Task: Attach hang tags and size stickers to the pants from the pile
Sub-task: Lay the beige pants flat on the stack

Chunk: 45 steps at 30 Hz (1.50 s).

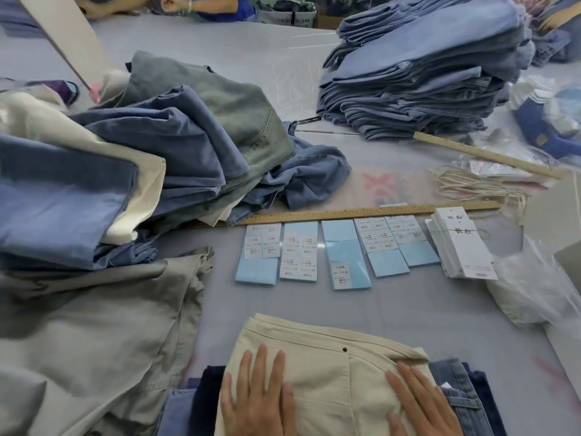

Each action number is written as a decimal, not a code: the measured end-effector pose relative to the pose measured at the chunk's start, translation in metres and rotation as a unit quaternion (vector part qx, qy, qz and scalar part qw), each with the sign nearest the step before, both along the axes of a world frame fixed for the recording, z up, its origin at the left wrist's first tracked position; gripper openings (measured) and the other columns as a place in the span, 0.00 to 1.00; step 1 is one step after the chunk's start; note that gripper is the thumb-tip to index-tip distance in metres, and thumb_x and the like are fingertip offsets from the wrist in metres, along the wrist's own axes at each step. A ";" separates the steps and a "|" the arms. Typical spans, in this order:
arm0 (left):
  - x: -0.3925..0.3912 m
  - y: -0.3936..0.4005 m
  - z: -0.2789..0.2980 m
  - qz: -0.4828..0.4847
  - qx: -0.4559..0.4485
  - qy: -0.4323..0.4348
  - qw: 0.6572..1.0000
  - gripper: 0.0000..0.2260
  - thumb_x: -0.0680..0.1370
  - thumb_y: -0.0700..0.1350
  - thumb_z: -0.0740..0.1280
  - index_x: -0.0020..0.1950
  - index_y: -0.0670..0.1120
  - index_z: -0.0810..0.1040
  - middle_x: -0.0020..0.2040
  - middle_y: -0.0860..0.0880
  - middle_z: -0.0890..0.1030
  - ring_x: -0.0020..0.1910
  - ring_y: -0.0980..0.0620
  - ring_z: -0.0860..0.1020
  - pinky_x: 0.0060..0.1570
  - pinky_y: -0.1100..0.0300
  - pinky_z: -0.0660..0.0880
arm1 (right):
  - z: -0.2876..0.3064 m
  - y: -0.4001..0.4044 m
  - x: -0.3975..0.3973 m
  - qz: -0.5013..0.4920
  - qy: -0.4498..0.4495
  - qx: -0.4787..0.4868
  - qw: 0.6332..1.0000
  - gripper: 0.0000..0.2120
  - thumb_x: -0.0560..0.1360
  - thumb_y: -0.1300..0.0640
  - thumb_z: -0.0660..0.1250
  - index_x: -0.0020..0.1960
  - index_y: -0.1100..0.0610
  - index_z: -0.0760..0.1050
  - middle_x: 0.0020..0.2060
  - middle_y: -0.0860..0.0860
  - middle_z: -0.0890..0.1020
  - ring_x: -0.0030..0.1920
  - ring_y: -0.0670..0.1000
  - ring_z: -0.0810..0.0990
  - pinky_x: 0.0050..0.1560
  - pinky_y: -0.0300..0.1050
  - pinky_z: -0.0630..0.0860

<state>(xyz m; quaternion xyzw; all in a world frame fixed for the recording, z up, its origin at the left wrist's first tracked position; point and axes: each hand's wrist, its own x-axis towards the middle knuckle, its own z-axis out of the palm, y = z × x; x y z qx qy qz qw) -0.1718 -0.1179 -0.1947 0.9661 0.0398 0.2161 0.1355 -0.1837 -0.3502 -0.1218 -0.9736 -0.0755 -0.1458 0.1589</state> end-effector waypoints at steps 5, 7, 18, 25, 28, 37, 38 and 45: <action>0.026 0.009 0.036 0.034 -0.047 0.011 0.998 0.15 0.78 0.50 0.61 0.44 0.51 0.88 0.43 0.52 0.86 0.41 0.50 0.84 0.44 0.52 0.71 | 0.006 0.010 0.020 -0.047 -0.065 -0.050 0.996 0.24 0.76 0.48 0.53 0.41 0.53 0.87 0.46 0.50 0.87 0.53 0.49 0.79 0.57 0.46 0.64; 0.050 0.022 0.049 0.056 -0.102 0.038 0.992 0.13 0.77 0.49 0.62 0.39 0.50 0.84 0.33 0.51 0.81 0.35 0.48 0.79 0.40 0.53 0.69 | 0.015 0.017 0.041 -0.042 -0.082 -0.041 0.995 0.17 0.67 0.54 0.57 0.40 0.52 0.85 0.45 0.48 0.86 0.50 0.48 0.77 0.52 0.46 0.66; 0.211 0.042 0.026 0.171 -0.210 0.206 0.940 0.24 0.81 0.53 0.68 0.72 0.42 0.71 0.66 0.39 0.71 0.66 0.39 0.68 0.61 0.46 0.68 | -0.020 0.129 0.202 0.018 0.297 0.262 0.918 0.19 0.80 0.59 0.63 0.70 0.52 0.75 0.64 0.45 0.80 0.59 0.43 0.77 0.60 0.36 0.72; 0.237 0.046 0.008 0.143 -0.156 0.205 0.956 0.21 0.80 0.54 0.68 0.70 0.46 0.74 0.62 0.43 0.73 0.64 0.41 0.69 0.62 0.47 0.66 | -0.046 0.165 0.222 0.004 0.294 0.214 0.931 0.11 0.79 0.60 0.60 0.58 0.55 0.77 0.51 0.50 0.74 0.50 0.54 0.77 0.48 0.44 0.71; 0.233 0.047 0.008 0.146 -0.178 0.208 0.951 0.22 0.79 0.53 0.69 0.71 0.46 0.74 0.62 0.42 0.74 0.64 0.41 0.70 0.62 0.49 0.66 | -0.045 0.169 0.218 0.008 0.280 0.178 0.943 0.08 0.79 0.61 0.59 0.41 0.57 0.71 0.47 0.52 0.72 0.42 0.55 0.75 0.44 0.48 0.73; 0.203 0.044 0.013 0.180 -0.276 0.220 0.918 0.20 0.74 0.50 0.75 0.65 0.49 0.77 0.59 0.43 0.78 0.62 0.42 0.74 0.60 0.50 0.70 | -0.041 0.156 0.190 -0.002 0.304 0.180 0.935 0.11 0.79 0.58 0.62 0.58 0.58 0.79 0.58 0.50 0.73 0.51 0.52 0.79 0.48 0.40 0.70; 0.199 0.043 0.013 0.183 -0.279 0.217 0.917 0.20 0.74 0.49 0.76 0.64 0.49 0.78 0.59 0.43 0.78 0.61 0.42 0.73 0.60 0.51 0.69 | -0.041 0.156 0.187 -0.005 0.310 0.183 0.933 0.13 0.79 0.58 0.62 0.62 0.57 0.78 0.60 0.49 0.73 0.52 0.51 0.79 0.50 0.40 0.71; 0.183 0.032 0.014 0.151 -0.359 0.127 0.912 0.17 0.73 0.38 0.74 0.58 0.47 0.74 0.56 0.48 0.79 0.58 0.45 0.74 0.54 0.56 0.69 | -0.045 0.154 0.175 -0.041 0.312 0.252 0.915 0.17 0.78 0.59 0.65 0.66 0.54 0.76 0.64 0.46 0.71 0.55 0.48 0.79 0.55 0.38 0.73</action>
